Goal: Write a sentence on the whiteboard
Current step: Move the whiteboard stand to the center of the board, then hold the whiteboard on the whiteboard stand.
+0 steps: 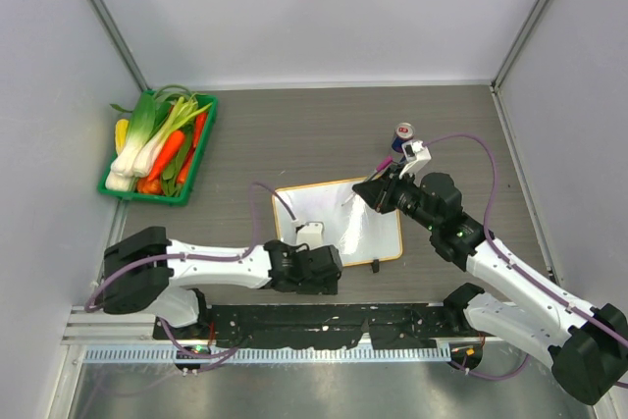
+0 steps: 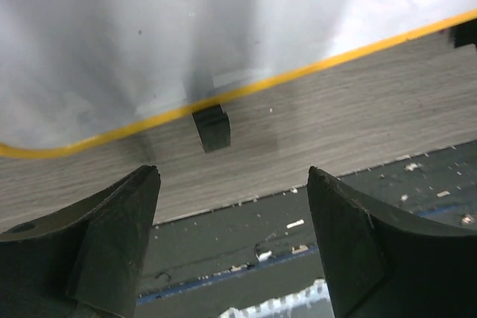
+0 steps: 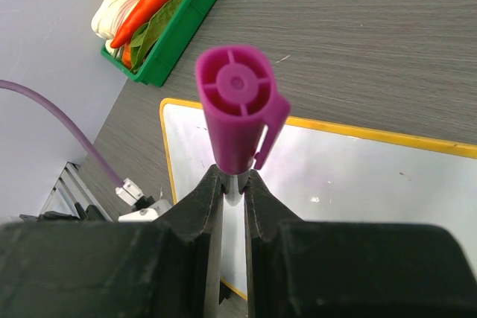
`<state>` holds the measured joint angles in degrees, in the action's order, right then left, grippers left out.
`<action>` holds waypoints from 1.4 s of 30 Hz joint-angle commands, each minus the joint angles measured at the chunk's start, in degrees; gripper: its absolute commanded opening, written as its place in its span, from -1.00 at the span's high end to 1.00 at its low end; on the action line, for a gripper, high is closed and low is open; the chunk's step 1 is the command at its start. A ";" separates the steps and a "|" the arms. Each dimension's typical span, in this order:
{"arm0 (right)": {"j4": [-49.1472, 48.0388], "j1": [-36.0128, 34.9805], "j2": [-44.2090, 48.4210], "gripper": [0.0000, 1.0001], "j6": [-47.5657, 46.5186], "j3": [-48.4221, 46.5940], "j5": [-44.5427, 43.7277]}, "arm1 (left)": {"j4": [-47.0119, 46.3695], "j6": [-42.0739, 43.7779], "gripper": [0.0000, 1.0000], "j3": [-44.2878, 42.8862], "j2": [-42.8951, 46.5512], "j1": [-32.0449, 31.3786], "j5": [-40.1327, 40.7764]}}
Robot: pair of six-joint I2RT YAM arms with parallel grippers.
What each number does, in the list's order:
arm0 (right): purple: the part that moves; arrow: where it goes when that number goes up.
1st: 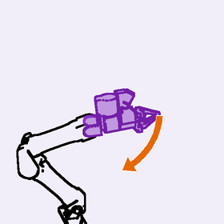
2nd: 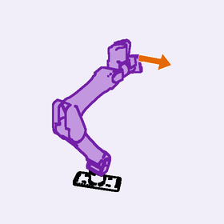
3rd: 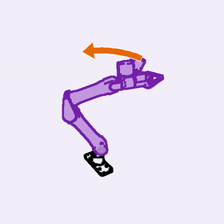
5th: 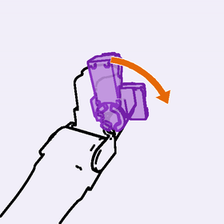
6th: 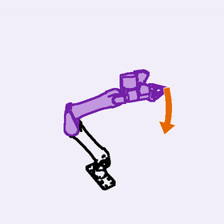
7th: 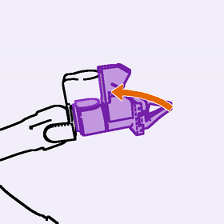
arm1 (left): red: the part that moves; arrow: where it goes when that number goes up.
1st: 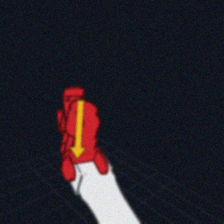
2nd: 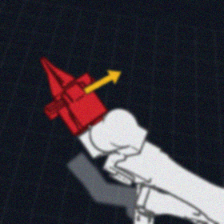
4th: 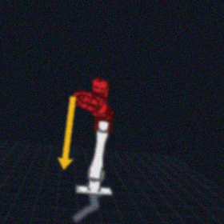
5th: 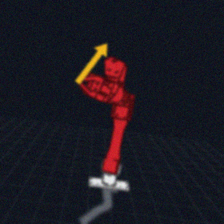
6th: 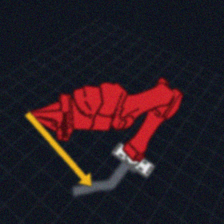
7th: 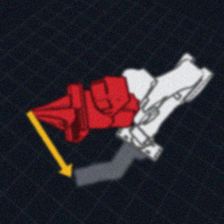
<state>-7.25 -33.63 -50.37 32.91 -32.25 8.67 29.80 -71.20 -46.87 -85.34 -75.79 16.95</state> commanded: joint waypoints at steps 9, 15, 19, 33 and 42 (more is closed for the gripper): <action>-2.86 0.32 0.27 0.98 0.58 -0.09 0.56 | 0.34 8.34 -0.73 0.91 14.31 0.11 5.11; -3.21 0.40 0.18 0.97 0.84 0.08 1.17 | 0.88 18.18 -0.86 -2.43 18.27 7.22 1.96; -3.21 0.32 0.45 0.98 1.02 -0.01 1.79 | -0.62 25.57 -0.87 -4.10 20.47 15.56 -5.07; -2.07 0.32 0.53 0.97 1.02 -1.24 2.23 | 1.50 35.25 -0.86 -1.84 32.50 46.67 -24.40; -2.07 0.32 0.01 0.97 1.11 -1.23 2.23 | -10.34 30.52 -0.94 13.10 38.31 64.18 -48.65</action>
<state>-7.27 -33.52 -50.39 33.80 -32.12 10.63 28.27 -37.76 -39.24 -49.41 -14.85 -17.19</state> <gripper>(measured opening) 0.171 0.964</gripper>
